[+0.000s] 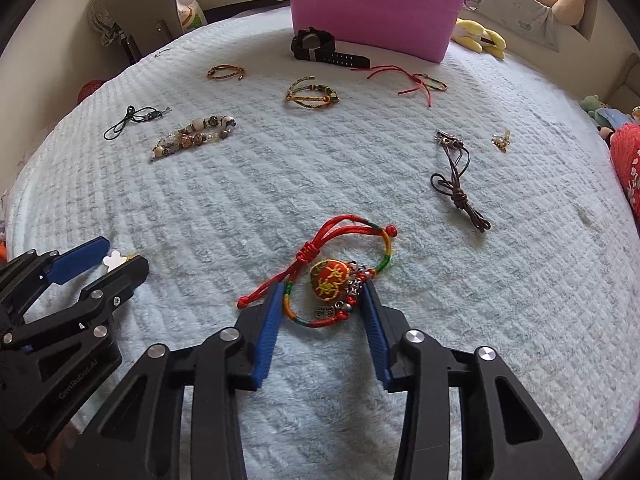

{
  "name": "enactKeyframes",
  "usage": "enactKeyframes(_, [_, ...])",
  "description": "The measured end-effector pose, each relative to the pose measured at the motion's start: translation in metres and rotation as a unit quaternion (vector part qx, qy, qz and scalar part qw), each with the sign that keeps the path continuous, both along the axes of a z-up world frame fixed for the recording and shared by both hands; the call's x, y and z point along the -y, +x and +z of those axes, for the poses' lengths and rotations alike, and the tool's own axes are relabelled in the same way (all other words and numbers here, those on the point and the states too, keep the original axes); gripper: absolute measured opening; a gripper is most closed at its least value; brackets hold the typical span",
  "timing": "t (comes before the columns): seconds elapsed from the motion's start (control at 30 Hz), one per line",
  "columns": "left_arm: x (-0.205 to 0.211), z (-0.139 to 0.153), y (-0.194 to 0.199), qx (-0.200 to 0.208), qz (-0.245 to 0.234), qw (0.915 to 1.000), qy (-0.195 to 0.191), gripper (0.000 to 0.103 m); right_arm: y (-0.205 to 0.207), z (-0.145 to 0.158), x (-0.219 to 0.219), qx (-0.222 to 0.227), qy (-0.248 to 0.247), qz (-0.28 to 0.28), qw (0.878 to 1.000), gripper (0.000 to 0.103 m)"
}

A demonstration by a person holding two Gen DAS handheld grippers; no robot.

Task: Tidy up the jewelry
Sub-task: 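Grasp the white flower charm with the left tool while the right tool grasps the red-rainbow cord bracelet, then lift and carry both held items over the pink tub with both tools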

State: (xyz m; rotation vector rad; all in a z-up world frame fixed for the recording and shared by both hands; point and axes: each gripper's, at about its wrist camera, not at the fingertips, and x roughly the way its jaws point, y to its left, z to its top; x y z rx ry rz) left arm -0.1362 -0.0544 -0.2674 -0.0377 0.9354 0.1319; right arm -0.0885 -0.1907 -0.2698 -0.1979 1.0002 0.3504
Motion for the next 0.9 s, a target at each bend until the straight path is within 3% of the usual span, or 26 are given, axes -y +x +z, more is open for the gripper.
enactKeyframes(0.1, [0.004,0.003,-0.001,-0.003,-0.007,1.0,0.004,0.018,-0.001,0.002,-0.001,-0.002,0.002,0.0,1.0,0.027])
enactKeyframes(0.53, [-0.005,0.03,-0.003,-0.009,-0.008,0.9999,-0.003,0.018,-0.005,0.024,0.003,-0.02,0.021,-0.02,0.999,0.025])
enactKeyframes(0.9, [0.005,0.11,0.027,-0.039,-0.011,0.9986,-0.034,0.018,0.008,0.107,0.03,-0.03,0.042,-0.046,0.998,0.025])
